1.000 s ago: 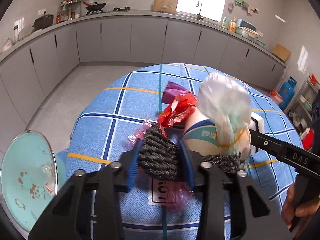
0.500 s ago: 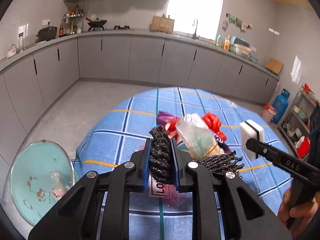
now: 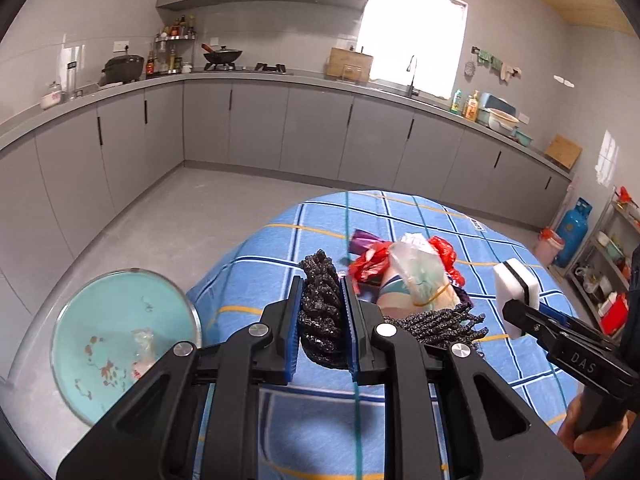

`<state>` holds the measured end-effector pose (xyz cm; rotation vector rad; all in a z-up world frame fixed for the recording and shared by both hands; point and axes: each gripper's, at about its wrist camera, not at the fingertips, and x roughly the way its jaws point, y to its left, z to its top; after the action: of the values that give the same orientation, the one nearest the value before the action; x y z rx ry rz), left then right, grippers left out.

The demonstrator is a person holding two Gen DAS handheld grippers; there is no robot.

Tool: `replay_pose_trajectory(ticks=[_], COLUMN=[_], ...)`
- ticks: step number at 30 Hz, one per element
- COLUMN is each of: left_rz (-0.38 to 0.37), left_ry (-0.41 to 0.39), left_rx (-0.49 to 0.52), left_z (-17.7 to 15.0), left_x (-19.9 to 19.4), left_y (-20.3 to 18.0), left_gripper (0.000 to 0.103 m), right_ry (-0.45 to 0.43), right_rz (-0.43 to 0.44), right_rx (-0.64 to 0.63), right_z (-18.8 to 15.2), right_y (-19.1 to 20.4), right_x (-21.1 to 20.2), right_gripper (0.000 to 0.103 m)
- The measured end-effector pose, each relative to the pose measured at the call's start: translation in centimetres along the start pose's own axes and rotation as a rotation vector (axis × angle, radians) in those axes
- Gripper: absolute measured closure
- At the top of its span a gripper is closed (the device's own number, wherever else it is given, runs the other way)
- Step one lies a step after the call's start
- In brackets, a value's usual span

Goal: Collect trash
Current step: 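Carry the scrubber with the left tool over the teal bin while the right tool carries the sponge there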

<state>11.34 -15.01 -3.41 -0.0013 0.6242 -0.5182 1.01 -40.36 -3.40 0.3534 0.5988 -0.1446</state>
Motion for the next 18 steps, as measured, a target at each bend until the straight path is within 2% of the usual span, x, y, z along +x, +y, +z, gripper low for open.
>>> replay_pose_trajectory(ticks=[18], left_rz=[0.148], left_ry=[-0.091], left_rx=[-0.12], left_z=[-0.1], left_x=[-5.8], left_y=[8.9], left_gripper=[0.084], right_ry=[-0.014], right_rz=[0.105], right_rx=[-0.122], right_z=[-0.3], right_y=[8.7], right_x=[0.0], right_gripper=[0.055])
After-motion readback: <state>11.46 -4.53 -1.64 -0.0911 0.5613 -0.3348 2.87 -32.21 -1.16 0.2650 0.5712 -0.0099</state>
